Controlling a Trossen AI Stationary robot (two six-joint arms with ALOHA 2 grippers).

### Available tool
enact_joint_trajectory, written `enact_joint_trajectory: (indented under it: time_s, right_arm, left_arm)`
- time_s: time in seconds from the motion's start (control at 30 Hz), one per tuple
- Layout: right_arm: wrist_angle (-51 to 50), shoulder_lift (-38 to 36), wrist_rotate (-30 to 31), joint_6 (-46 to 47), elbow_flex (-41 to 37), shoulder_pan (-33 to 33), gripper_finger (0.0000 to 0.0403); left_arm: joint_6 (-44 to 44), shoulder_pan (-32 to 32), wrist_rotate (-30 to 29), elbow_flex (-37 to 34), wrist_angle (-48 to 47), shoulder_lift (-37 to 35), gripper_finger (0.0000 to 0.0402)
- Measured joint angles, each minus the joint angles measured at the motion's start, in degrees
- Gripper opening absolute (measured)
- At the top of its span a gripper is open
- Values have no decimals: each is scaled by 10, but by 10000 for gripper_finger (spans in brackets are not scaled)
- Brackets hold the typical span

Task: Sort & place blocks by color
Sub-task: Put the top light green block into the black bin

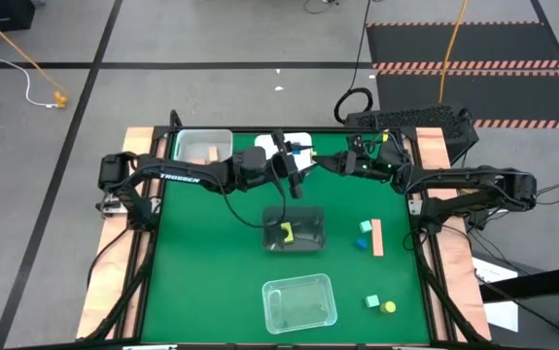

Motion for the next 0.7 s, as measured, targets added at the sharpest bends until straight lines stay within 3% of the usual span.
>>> enact_joint_trajectory:
  time_s: [0.2,0.33,0.7]
  right_arm:
    - [1,0,0,1,0,0,112]
    - [2,0,0,-7,0,0,124]
    - [-7,-14,-91,-67,0,-40,262]
  left_arm:
    - [-38,0,2,0,-18,-1,133]
    - [-47,0,1,0,-17,-1,134]
    - [-130,-9,-6,0,-11,-1,134]
